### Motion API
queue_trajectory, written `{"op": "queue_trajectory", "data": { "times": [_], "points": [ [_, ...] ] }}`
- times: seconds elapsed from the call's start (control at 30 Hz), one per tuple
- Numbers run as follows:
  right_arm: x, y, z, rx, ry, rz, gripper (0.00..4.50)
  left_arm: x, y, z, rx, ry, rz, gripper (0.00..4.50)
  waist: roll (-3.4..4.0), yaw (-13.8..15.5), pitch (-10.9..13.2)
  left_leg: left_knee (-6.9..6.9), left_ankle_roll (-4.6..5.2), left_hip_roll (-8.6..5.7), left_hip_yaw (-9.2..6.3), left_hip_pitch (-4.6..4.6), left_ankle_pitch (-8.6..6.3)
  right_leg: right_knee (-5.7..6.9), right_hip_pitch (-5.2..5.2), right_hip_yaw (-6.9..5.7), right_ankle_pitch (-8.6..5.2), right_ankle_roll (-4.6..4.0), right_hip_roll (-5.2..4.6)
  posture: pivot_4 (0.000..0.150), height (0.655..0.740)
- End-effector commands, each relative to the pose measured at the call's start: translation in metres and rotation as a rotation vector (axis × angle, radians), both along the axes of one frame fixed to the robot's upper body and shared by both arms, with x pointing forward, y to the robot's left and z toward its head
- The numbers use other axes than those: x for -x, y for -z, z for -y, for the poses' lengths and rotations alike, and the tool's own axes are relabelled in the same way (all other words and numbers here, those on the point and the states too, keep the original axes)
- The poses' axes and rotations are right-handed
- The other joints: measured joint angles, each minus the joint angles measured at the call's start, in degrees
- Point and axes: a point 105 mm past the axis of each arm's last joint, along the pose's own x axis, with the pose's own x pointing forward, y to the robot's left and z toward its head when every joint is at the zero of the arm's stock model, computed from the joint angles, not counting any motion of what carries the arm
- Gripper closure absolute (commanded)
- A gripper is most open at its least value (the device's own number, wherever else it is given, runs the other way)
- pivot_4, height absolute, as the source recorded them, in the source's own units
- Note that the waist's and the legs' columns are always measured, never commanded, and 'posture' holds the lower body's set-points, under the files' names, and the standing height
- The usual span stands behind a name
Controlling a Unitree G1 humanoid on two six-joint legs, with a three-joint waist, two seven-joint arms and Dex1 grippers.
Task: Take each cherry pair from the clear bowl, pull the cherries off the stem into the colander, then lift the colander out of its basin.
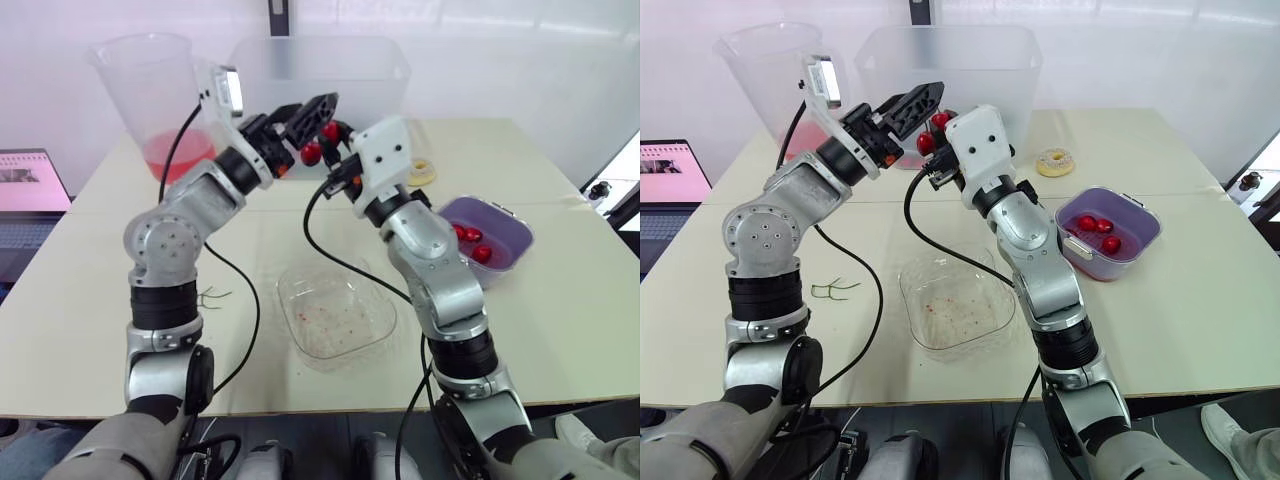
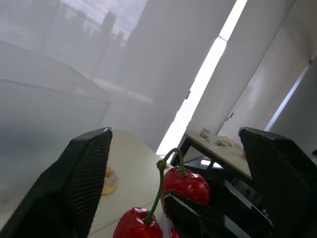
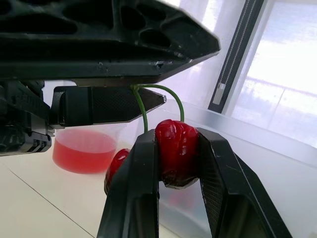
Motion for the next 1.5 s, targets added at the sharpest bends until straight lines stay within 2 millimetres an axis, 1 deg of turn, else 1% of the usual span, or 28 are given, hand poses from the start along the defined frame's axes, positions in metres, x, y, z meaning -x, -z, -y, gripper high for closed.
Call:
{"op": "queue_trajectory", "data": {
  "times": [0.03, 0.07, 0.1, 0.33, 0.4, 0.43, 0.47, 0.5, 0.7, 0.77, 0.8, 0.83, 0.87, 0.9, 0.97, 1.0, 1.03, 1.07, 1.13, 1.17, 1.23, 1.3, 1.4, 1.5],
  "points": [
    [0.012, -0.014, 0.001, -0.015, -0.017, 0.063, 3.77, 0.007, -0.013, 0.000, 0.011, 0.015, 0.042, 1.86, 0.00, -0.02, 0.00, 0.00, 0.00, 0.00, 0.00, 0.00, 0.00, 0.00, 0.00, 0.00, 0.00, 0.00, 0.00, 0.150, 0.6863],
    [0.011, -0.014, 0.001, -0.015, -0.015, 0.061, 3.77, 0.007, -0.012, 0.001, 0.011, 0.017, 0.041, 2.40, 0.00, -0.02, 0.00, 0.00, 0.00, 0.00, 0.00, 0.00, 0.00, 0.00, 0.00, 0.00, 0.00, 0.00, 0.00, 0.150, 0.6863],
    [0.011, -0.014, 0.002, -0.022, -0.015, 0.053, 3.77, 0.007, -0.012, 0.001, 0.015, 0.021, 0.035, 2.82, 0.00, -0.02, 0.00, 0.00, 0.00, 0.00, 0.00, 0.00, 0.00, 0.00, 0.00, 0.00, 0.00, 0.00, 0.00, 0.150, 0.6863],
    [0.011, -0.012, 0.001, -0.010, -0.019, 0.043, 3.77, 0.006, -0.013, -0.002, 0.037, 0.019, 0.027, 2.82, 0.00, -0.01, 0.00, 0.00, 0.00, 0.00, 0.00, 0.00, 0.00, 0.00, 0.00, 0.00, 0.00, 0.00, 0.00, 0.150, 0.6863],
    [0.011, -0.011, 0.001, -0.006, -0.021, 0.039, 3.77, 0.006, -0.013, -0.003, 0.047, 0.018, 0.027, 3.39, 0.00, 0.01, 0.00, 0.00, 0.00, 0.00, 0.00, 0.00, 0.00, 0.00, 0.00, 0.00, 0.00, 0.00, 0.00, 0.150, 0.6863],
    [0.011, -0.010, 0.001, -0.006, -0.021, 0.037, 3.77, 0.006, -0.013, -0.003, 0.051, 0.018, 0.025, 3.72, 0.00, 0.01, 0.00, 0.00, 0.00, 0.00, 0.00, 0.00, 0.00, 0.00, 0.00, 0.00, 0.00, 0.00, 0.00, 0.150, 0.6863],
    [0.011, -0.009, 0.001, -0.003, -0.020, 0.035, 3.77, 0.006, -0.013, -0.003, 0.054, 0.019, 0.025, 4.19, 0.00, 0.00, 0.00, 0.00, 0.00, 0.00, 0.00, 0.00, 0.00, 0.00, 0.00, 0.00, 0.00, 0.00, 0.00, 0.150, 0.6863],
    [0.010, -0.009, 0.002, 0.003, -0.014, 0.034, 3.77, 0.005, -0.013, -0.004, 0.061, 0.024, 0.020, 4.45, 0.00, 0.00, 0.00, 0.00, 0.00, 0.00, 0.00, 0.00, 0.00, 0.00, 0.00, 0.00, 0.00, 0.00, 0.00, 0.150, 0.6863],
    [0.012, -0.007, 0.001, 0.002, -0.036, 0.016, 3.77, 0.001, -0.009, -0.004, 0.050, 0.028, 0.011, 4.45, 0.00, 0.01, 0.00, 0.00, 0.00, 0.00, 0.00, 0.00, 0.00, 0.00, 0.00, 0.00, 0.00, 0.00, 0.01, 0.150, 0.6863],
    [0.014, -0.005, -0.001, -0.003, -0.063, 0.006, 2.88, 0.001, -0.010, -0.005, 0.050, 0.029, 0.014, 4.50, 0.00, 0.01, 0.00, 0.00, 0.00, 0.00, 0.00, 0.00, 0.00, 0.00, 0.00, 0.00, 0.00, 0.00, 0.01, 0.150, 0.6863],
    [0.015, -0.003, -0.003, 0.011, -0.093, -0.012, 2.58, 0.000, -0.011, -0.006, 0.040, 0.027, 0.023, 4.50, 0.00, -0.01, 0.00, 0.00, 0.00, 0.00, 0.00, 0.00, 0.00, 0.00, 0.00, 0.00, 0.00, 0.00, 0.01, 0.150, 0.6863],
    [0.017, -0.001, -0.005, 0.030, -0.119, -0.023, 2.16, -0.001, -0.011, -0.008, 0.021, 0.016, 0.035, 4.50, 0.00, -0.04, 0.00, 0.00, 0.00, 0.00, 0.00, 0.00, 0.00, 0.00, 0.00, 0.00, 0.00, 0.00, 0.01, 0.150, 0.6863],
    [0.018, 0.001, -0.005, 0.043, -0.136, -0.030, 1.72, -0.002, -0.012, -0.010, 0.007, 0.008, 0.043, 4.50, 0.00, -0.05, 0.00, 0.00, 0.00, 0.00, 0.00, 0.00, 0.00, 0.00, 0.00, 0.00, 0.00, 0.00, 0.02, 0.150, 0.6863],
    [0.020, 0.001, -0.004, 0.050, -0.154, -0.039, 1.12, -0.005, -0.014, -0.015, 0.006, -0.003, 0.047, 4.50, 0.00, -0.06, 0.00, -0.01, 0.00, 0.00, 0.00, 0.00, 0.00, -0.01, 0.00, 0.00, 0.00, 0.00, 0.03, 0.150, 0.6863],
    [0.015, -0.005, 0.017, 0.095, -0.127, -0.031, 0.11, -0.006, -0.017, -0.025, -0.039, -0.007, 0.068, 4.50, 0.00, 0.05, 0.00, 0.00, 0.00, 0.01, -0.01, 0.00, 0.00, 0.00, -0.01, 0.00, 0.00, 0.00, 0.05, 0.150, 0.6863],
    [0.012, -0.011, 0.031, 0.083, -0.148, -0.062, 0.01, -0.006, -0.018, -0.030, -0.068, -0.001, 0.079, 4.50, 0.00, 0.06, 0.00, 0.00, 0.00, 0.00, 0.00, 0.00, 0.00, -0.01, 0.00, 0.00, 0.00, 0.00, 0.04, 0.150, 0.6863],
    [0.011, -0.015, 0.040, 0.070, -0.168, -0.082, 0.01, -0.005, -0.019, -0.034, -0.088, 0.006, 0.086, 4.50, 0.00, 0.10, 0.01, 0.00, 0.00, -0.01, 0.00, -0.01, 0.00, -0.02, 0.01, 0.00, 0.00, 0.00, 0.04, 0.150, 0.6863],
    [0.011, -0.019, 0.048, 0.042, -0.227, -0.136, 0.01, -0.003, -0.018, -0.036, -0.124, 0.024, 0.097, 4.50, 0.00, 0.10, 0.01, 0.00, 0.01, -0.02, 0.00, -0.03, 0.00, -0.04, 0.01, -0.01, 0.00, 0.00, 0.04, 0.150, 0.6863],
    [0.014, -0.029, 0.058, -0.042, -0.383, -0.250, 0.01, 0.002, -0.016, -0.038, -0.190, 0.073, 0.115, 4.50, 0.01, -0.01, 0.02, -0.01, 0.01, -0.01, 0.00, -0.02, 0.00, -0.05, 0.00, -0.01, 0.00, 0.00, 0.04, 0.150, 0.6863],
    [0.018, -0.031, 0.060, -0.058, -0.474, -0.318, 0.01, 0.007, -0.014, -0.038, -0.224, 0.114, 0.125, 4.50, 0.02, -0.03, 0.02, -0.02, 0.01, 0.02, 0.00, -0.02, 0.00, -0.05, 0.00, -0.01, 0.00, 0.00, 0.07, 0.150, 0.6863],
    [0.031, -0.024, 0.059, -0.016, -0.639, -0.487, 0.01, 0.017, -0.011, -0.035, -0.278, 0.196, 0.147, 4.50, 0.02, 0.00, 0.02, -0.07, 0.01, 0.07, -0.01, -0.01, 0.00, -0.05, 0.01, -0.03, 0.00, 0.00, 0.09, 0.150, 0.6863],
    [0.044, -0.016, 0.054, 0.063, -0.746, -0.588, 0.01, 0.026, -0.007, -0.033, -0.323, 0.263, 0.158, 4.50, 0.02, -0.01, 0.02, -0.11, 0.01, 0.09, -0.03, -0.01, 0.00, -0.13, 0.02, -0.04, 0.00, -0.01, 0.11, 0.150, 0.6863],
    [0.041, -0.012, 0.038, 0.048, -0.789, -0.692, 0.01, 0.035, -0.002, -0.027, -0.354, 0.336, 0.163, 4.50, 0.03, -0.29, 0.02, -0.13, 0.02, 0.09, 0.02, 0.02, 0.00, -0.15, 0.02, 0.00, 0.00, -0.01, 0.11, 0.150, 0.6863],
    [0.047, -0.004, 0.015, 0.081, -0.831, -0.736, 0.01, 0.041, 0.000, -0.022, -0.366, 0.368, 0.168, 4.50, 0.03, -0.22, 0.03, -0.15, 0.02, 0.12, 0.05, 0.03, 0.00, -0.06, -0.06, 0.07, 0.00, -0.01, 0.12, 0.150, 0.6863]
  ]
}}
